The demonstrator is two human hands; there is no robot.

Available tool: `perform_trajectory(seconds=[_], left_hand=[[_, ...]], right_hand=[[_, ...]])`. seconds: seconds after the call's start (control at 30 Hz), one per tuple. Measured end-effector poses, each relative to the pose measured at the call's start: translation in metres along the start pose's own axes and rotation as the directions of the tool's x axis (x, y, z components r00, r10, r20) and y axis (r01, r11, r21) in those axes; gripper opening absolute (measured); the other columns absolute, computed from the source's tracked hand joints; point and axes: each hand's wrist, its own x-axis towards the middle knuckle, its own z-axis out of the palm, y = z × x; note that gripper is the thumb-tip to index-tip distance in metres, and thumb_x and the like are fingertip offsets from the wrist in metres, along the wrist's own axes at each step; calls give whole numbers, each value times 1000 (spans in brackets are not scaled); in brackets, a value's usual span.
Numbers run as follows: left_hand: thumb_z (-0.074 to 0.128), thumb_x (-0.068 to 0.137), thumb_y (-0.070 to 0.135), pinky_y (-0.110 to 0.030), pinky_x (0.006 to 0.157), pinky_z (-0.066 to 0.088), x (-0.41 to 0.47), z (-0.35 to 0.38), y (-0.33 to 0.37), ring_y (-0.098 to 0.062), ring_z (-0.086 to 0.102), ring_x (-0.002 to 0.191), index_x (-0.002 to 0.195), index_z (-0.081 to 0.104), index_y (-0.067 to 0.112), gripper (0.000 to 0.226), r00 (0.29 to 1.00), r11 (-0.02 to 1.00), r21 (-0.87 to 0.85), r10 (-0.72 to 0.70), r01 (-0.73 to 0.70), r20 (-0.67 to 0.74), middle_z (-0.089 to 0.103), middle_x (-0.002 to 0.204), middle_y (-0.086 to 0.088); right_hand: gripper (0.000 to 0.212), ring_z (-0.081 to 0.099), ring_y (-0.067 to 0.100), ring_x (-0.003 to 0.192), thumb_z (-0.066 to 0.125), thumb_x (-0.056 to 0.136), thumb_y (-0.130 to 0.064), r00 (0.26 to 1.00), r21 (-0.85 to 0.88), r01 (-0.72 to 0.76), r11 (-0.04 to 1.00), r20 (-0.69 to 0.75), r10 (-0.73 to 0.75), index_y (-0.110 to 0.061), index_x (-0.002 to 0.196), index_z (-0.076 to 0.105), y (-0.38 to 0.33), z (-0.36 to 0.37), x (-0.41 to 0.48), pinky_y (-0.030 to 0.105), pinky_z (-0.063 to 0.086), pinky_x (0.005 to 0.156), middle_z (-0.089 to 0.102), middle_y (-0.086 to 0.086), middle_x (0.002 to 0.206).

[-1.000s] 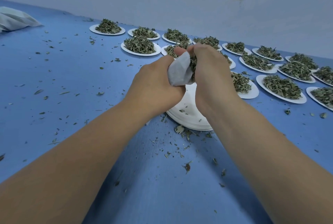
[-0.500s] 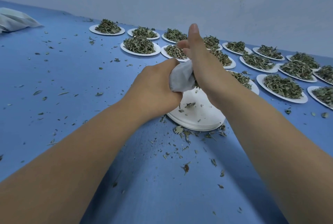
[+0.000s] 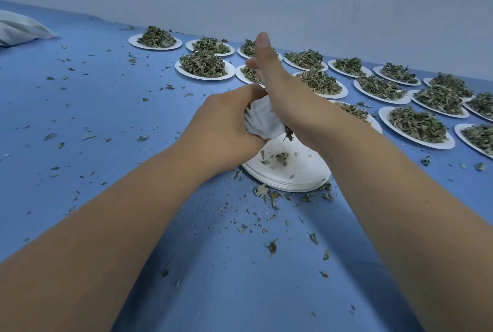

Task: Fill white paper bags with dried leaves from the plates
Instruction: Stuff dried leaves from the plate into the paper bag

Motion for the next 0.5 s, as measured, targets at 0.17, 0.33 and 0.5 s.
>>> perform_trajectory(seconds=[0.17, 0.33, 0.5], left_hand=[[77, 72, 48, -13, 49, 34, -1, -1, -1, 11, 50, 66, 77, 47, 27, 37, 995, 996, 6, -84, 85, -52, 56, 69, 21], [77, 76, 51, -22, 52, 30, -1, -8, 0, 0, 51, 67, 80, 48, 27, 37, 991, 992, 46, -119, 121, -59, 53, 72, 12], [77, 77, 37, -24, 58, 42, 1, -15, -6, -5, 56, 75, 93, 58, 22, 29, 991, 993, 37, -110, 113, -72, 60, 79, 6]], right_hand=[[72, 35, 11, 141, 10, 98, -73, 983, 160, 56, 986, -183, -26, -35, 144, 51, 4, -9, 3, 39, 21, 104, 40, -7, 159], [31, 63, 8, 118, 49, 93, -42, 933, 87, 273, 958, -265, -241, -26, 105, 74, 23, -30, -9, 41, 45, 108, 72, -5, 120], [61, 58, 4, 124, 62, 76, -5, 919, -149, 394, 907, 77, -386, -40, 125, 63, 45, -57, -30, 36, 53, 90, 63, -20, 133]])
